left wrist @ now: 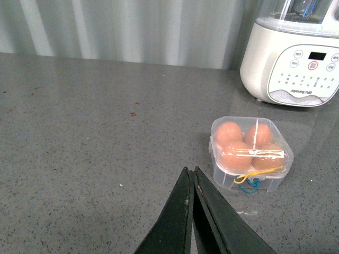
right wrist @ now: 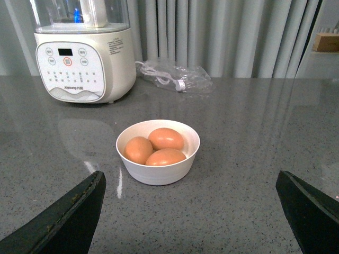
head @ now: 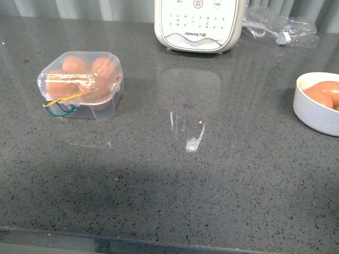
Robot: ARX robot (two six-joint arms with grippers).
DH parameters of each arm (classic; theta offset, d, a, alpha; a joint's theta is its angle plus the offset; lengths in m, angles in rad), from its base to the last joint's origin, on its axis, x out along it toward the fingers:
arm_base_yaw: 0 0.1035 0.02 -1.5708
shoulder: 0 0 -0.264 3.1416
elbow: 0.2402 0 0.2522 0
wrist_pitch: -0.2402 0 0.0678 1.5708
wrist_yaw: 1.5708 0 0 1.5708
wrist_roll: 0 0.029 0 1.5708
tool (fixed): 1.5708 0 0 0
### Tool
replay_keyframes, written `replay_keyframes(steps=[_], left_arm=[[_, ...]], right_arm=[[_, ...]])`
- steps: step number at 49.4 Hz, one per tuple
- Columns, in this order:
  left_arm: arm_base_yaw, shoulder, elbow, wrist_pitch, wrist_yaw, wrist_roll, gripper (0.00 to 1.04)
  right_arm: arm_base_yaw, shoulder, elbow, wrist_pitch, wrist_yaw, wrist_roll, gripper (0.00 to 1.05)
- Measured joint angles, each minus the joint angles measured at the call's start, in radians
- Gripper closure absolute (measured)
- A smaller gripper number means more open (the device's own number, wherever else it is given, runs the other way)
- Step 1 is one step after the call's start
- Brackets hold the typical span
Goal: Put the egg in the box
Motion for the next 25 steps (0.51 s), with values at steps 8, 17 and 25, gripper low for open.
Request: replay_keyframes(steps=[8,17,25], left_arm=[[-0.064,-0.08,-0.047,-0.032,-0.065,-0.002,1.01],[-0.173,-0.146,-0.076,-0.072,-0.192,-0.002,1.01],[-0.207,-0.201,-0.096,-0.105,-0.198,-0.002,1.01]], right_arm=[[0.0,0.0,0.0,0.0,0.0,0.0,0.07],[0.0,0.0,0.0,0.0,0.0,0.0,0.07],[0.0,0.0,0.0,0.0,0.0,0.0,0.07]])
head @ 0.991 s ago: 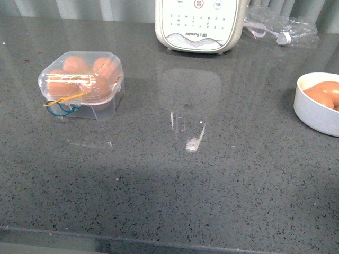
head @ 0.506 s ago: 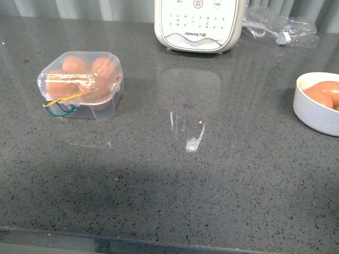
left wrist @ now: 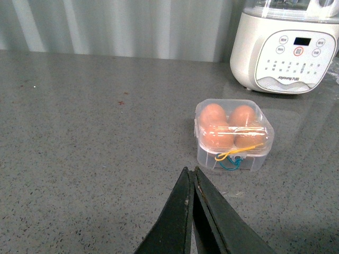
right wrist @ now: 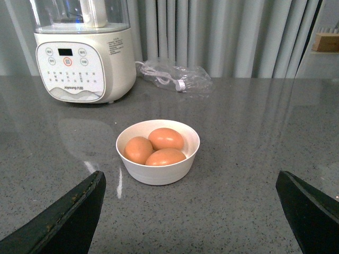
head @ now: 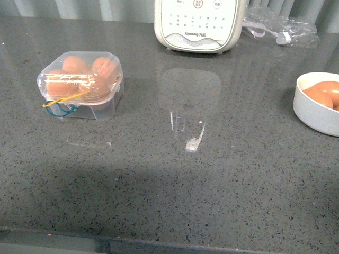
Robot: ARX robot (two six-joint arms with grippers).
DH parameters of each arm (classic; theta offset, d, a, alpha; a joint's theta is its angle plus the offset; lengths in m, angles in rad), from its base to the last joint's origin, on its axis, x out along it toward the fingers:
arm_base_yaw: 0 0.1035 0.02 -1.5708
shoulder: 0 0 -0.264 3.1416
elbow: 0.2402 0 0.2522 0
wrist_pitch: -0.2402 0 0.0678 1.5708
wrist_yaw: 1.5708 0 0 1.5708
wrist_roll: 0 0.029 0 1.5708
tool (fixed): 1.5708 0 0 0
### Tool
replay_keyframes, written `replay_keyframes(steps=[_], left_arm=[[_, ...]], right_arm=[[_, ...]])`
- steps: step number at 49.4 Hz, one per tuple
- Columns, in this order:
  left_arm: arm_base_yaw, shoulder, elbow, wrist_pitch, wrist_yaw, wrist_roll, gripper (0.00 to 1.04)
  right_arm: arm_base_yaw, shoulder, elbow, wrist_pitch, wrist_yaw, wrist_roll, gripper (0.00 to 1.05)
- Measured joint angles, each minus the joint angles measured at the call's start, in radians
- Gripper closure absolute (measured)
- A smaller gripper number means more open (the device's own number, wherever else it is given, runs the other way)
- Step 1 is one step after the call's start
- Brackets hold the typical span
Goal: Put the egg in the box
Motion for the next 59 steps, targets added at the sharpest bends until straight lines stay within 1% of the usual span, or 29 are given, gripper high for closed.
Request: replay_keyframes(steps=[16,24,26,29,31,44,45,46,48,53,55,59], left_arm=[[0.0,-0.08,-0.02,-0.027,-0.003,0.0,1.01],[0.0,-0.12,-0.02,-0.067,-0.003,0.0,1.01],[0.0,-0.151,-0.02,-0.101,-0.003,0.0,1.01],[0.0,-0.232,-0.02,-0.213,-0.002,0.0,1.01],[0.0,-0.274,-0.02,-0.237,-0.003,0.0,1.01],[0.0,-0.29,-0.02,-0.242,-0.003,0.0,1.01],[0.0,-0.29,-0.02,-0.242,-0.003,-0.001,0.99],[0.0,-0.29,-0.02,-0.242,-0.003,-0.001,0.94],[0.0,-0.29,-0.02,-0.242,-0.003,-0.001,0.86],[0.0,-0.29,-0.02,-0.242,-0.003,-0.001,0.63],[0.0,-0.29,-0.02,-0.243,-0.003,-0.001,0.56],[0.0,-0.29,-0.02,-0.243,-0.003,-0.001,0.38]], right_arm=[[0.0,0.0,0.0,0.0,0.0,0.0,0.07],[0.0,0.0,0.0,0.0,0.0,0.0,0.07],[0.0,0.0,0.0,0.0,0.0,0.0,0.07],[0.0,0.0,0.0,0.0,0.0,0.0,0.07],[0.0,0.0,0.0,0.0,0.0,0.0,0.07],[0.0,0.0,0.0,0.0,0.0,0.0,0.07],[0.0,0.0,0.0,0.0,0.0,0.0,0.07],[0.0,0.0,0.0,0.0,0.0,0.0,0.07],[0.0,0.0,0.0,0.0,0.0,0.0,0.07],[0.0,0.0,0.0,0.0,0.0,0.0,0.07],[0.0,0.0,0.0,0.0,0.0,0.0,0.07],[0.0,0.0,0.0,0.0,0.0,0.0,0.07]])
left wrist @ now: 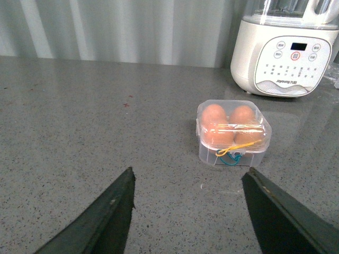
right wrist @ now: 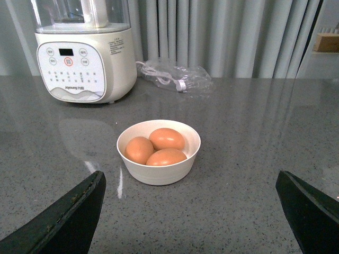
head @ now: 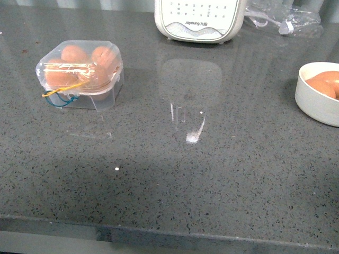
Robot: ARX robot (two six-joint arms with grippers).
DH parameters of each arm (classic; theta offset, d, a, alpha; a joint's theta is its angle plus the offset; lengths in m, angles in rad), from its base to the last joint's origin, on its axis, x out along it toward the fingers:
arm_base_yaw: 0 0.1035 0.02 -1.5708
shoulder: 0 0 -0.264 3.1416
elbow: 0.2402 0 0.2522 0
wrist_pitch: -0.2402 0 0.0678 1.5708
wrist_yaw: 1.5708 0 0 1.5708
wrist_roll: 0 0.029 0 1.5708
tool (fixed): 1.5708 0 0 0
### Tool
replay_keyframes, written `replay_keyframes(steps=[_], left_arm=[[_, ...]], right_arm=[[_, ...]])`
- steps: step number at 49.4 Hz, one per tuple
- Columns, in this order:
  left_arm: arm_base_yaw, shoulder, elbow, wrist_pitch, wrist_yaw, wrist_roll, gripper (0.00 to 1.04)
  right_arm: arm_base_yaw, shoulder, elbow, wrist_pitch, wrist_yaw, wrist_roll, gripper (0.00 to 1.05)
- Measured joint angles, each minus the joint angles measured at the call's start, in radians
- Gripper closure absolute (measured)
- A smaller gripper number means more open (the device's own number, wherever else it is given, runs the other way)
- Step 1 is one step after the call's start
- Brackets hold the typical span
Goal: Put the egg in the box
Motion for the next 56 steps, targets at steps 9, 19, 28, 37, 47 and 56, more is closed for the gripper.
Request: replay_keyframes(steps=[9,19,28,37,47,56], left_arm=[[0.0,0.0,0.0,0.0,0.0,0.001,0.05],[0.0,0.0,0.0,0.0,0.0,0.0,0.07],[0.0,0.0,0.0,0.0,0.0,0.0,0.07],[0.0,0.0,0.0,0.0,0.0,0.0,0.07],[0.0,0.0,0.0,0.0,0.0,0.0,0.07],[0.0,0.0,0.0,0.0,0.0,0.0,0.07]], right_arm=[[0.0,0.0,0.0,0.0,0.0,0.0,0.07],[0.0,0.0,0.0,0.0,0.0,0.0,0.07],[0.0,0.0,0.0,0.0,0.0,0.0,0.07],[0.0,0.0,0.0,0.0,0.0,0.0,0.07],[0.0,0.0,0.0,0.0,0.0,0.0,0.07],[0.0,0.0,0.0,0.0,0.0,0.0,0.07]])
